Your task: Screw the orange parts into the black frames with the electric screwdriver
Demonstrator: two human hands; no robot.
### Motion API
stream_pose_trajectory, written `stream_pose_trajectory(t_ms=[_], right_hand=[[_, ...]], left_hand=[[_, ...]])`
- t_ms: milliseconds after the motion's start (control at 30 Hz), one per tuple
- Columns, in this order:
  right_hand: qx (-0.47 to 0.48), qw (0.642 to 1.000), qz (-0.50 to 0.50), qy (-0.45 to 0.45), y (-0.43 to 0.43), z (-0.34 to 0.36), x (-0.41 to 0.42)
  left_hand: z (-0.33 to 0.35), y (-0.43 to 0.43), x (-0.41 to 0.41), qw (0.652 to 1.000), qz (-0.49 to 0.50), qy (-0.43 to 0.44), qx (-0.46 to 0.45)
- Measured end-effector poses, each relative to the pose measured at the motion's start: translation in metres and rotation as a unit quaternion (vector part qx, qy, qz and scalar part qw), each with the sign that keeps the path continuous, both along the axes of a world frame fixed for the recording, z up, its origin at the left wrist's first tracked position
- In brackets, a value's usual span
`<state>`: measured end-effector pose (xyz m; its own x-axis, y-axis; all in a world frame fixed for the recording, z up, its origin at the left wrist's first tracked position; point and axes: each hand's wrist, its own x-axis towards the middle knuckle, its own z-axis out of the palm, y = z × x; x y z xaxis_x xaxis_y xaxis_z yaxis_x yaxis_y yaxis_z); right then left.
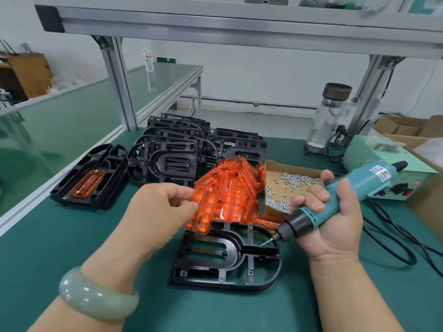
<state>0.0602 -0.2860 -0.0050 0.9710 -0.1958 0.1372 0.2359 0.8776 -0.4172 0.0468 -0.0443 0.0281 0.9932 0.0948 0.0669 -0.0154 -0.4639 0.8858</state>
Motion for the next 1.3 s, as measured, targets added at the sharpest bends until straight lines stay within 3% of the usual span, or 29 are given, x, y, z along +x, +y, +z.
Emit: stream_pose_trajectory(t_ms=[200,300,500,933,1300], right_hand=[[-0.004,1.0,0.002,-0.001,0.001,0.001,0.0],[-0.006,1.0,0.004,0.0,0.001,0.001,0.001],[-0.006,1.0,0.005,-0.001,0.0,0.001,0.0],[-0.009,1.0,0.002,-0.001,-0.001,0.001,0.0],[0.001,1.0,0.003,0.0,-0.001,0.001,0.001]], left_hand=[[0.001,0.0,0.007,0.988,-0.09,0.005,0.123],[0.001,-0.004,0.013,0.962,-0.144,0.009,0.23],[-0.002,-0.01,0.02,0.908,-0.223,0.013,0.355],[-0.026,-0.014,0.011,0.871,-0.237,-0.09,0.421],[-0.037,0.0,-0.008,0.887,-0.248,-0.099,0.376]])
